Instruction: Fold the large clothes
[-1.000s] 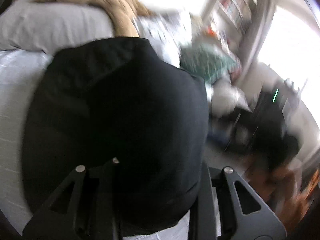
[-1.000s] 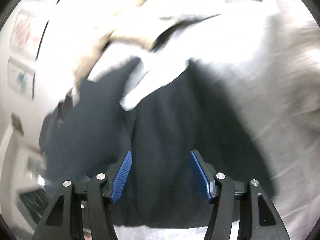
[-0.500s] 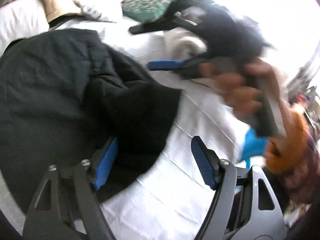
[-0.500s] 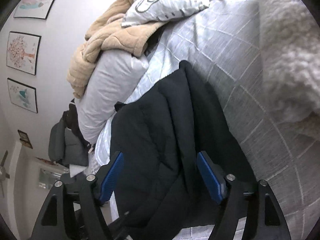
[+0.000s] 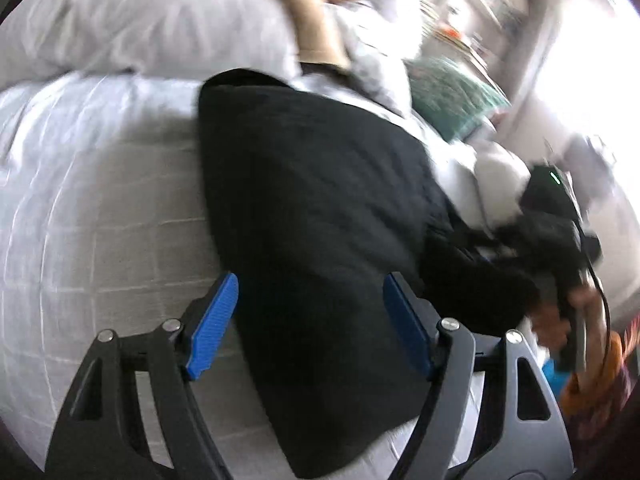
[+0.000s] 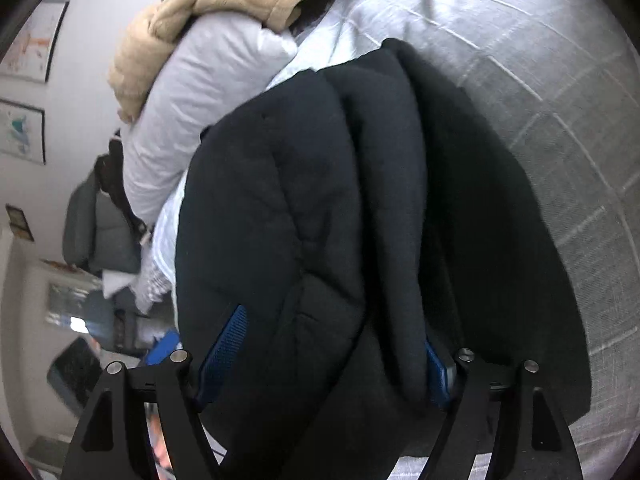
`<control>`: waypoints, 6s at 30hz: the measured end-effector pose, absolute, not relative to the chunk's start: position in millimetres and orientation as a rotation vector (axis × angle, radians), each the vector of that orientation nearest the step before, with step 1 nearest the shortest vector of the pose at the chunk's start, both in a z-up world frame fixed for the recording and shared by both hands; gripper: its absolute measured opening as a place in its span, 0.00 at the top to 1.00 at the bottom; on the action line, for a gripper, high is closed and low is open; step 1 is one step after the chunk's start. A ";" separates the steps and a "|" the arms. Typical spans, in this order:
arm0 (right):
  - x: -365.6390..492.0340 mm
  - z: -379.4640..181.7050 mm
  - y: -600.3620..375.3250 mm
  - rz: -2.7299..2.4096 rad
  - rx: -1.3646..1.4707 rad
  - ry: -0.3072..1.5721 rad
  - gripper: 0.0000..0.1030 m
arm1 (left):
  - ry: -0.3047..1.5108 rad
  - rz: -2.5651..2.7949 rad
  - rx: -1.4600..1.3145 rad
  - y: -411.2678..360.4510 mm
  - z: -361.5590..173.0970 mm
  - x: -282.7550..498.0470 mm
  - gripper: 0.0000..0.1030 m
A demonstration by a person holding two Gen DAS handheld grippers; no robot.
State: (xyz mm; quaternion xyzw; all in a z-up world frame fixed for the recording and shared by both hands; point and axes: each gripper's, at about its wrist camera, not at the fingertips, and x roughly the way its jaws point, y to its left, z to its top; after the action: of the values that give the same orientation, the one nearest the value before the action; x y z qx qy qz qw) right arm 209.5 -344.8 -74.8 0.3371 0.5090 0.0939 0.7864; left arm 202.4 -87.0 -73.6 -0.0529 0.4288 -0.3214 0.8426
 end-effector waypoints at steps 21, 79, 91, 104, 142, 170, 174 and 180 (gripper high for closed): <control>168.7 -37.7 -411.5 -0.091 0.474 0.991 0.45 | 0.801 -0.726 0.066 -177.6 -95.6 167.5 0.36; 251.3 -17.7 -225.6 0.015 0.256 0.633 0.43 | 0.782 -0.418 0.027 -118.4 -59.6 274.4 0.38; 271.4 -116.5 -297.9 -0.107 0.458 0.760 0.65 | 0.879 -0.386 0.202 -143.8 -141.2 337.6 0.24; 255.4 -84.5 -293.5 -0.055 0.464 0.770 0.51 | 0.872 -0.401 0.082 -108.5 -95.8 288.2 0.22; 48.5 5.5 -236.4 -0.168 0.055 0.978 0.10 | 1.046 -0.150 0.157 -79.5 -57.7 51.6 0.04; 55.1 -8.8 -224.7 -0.167 0.013 1.026 0.10 | 1.040 -0.177 0.140 -91.5 -59.2 40.2 0.04; 54.2 -9.2 -224.4 -0.166 0.014 1.025 0.10 | 1.042 -0.179 0.139 -91.6 -59.1 39.8 0.04; 53.2 -9.5 -223.2 -0.166 0.014 1.028 0.10 | 1.043 -0.180 0.140 -92.1 -59.2 39.0 0.04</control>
State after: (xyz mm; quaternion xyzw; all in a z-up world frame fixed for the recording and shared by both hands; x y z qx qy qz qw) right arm 53.2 -223.2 -9.5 0.0067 0.4912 -0.0794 0.8674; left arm 39.0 -92.1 -59.2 0.0665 0.4970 -0.0858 0.8609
